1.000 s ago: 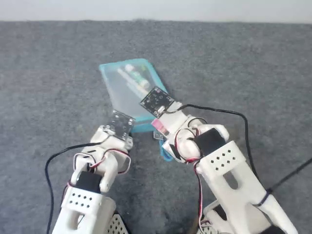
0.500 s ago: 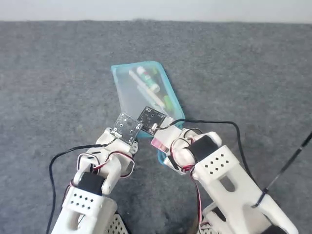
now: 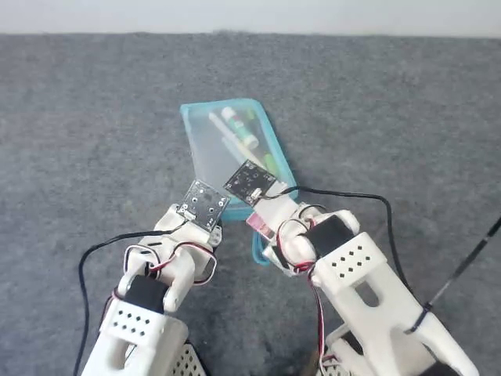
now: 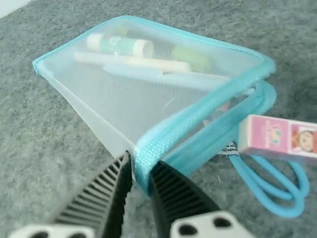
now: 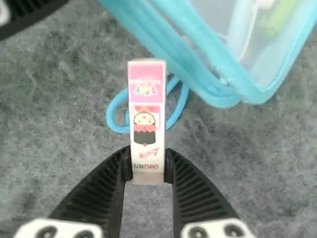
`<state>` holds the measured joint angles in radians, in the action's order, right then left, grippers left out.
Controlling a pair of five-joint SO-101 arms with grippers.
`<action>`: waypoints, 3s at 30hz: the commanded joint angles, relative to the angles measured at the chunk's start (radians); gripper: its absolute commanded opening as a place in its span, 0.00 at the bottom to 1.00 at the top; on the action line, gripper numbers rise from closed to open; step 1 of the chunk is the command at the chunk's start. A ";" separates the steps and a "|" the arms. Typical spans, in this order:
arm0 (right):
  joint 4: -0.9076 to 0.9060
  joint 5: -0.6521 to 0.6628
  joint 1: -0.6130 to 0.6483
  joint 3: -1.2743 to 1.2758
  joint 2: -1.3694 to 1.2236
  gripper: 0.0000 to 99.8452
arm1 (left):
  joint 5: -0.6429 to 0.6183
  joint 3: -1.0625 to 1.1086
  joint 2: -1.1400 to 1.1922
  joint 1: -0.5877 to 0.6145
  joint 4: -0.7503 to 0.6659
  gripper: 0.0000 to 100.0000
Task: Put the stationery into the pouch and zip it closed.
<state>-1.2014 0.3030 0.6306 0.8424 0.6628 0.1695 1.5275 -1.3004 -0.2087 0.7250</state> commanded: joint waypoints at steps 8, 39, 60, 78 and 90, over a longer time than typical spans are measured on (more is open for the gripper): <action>0.021 -0.011 -0.010 -0.028 0.035 0.01 | -0.040 -0.062 0.005 -0.015 -0.008 0.01; -0.102 -0.221 -0.015 -0.944 -0.822 0.01 | -0.038 -0.065 0.005 -0.097 0.020 0.01; -0.294 -0.238 -0.030 -1.186 -0.808 0.23 | -0.003 -0.044 0.005 -0.094 0.014 0.01; 0.510 -0.245 -0.176 0.014 -0.136 0.20 | -0.006 -0.061 0.005 0.052 -0.014 0.01; 0.483 -0.307 -0.111 0.124 -0.051 0.20 | -0.129 -0.067 0.006 0.201 -0.071 0.01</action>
<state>-0.7304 0.0453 0.5094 0.9835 0.5662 0.0683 1.5152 -1.2988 -0.0276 0.6943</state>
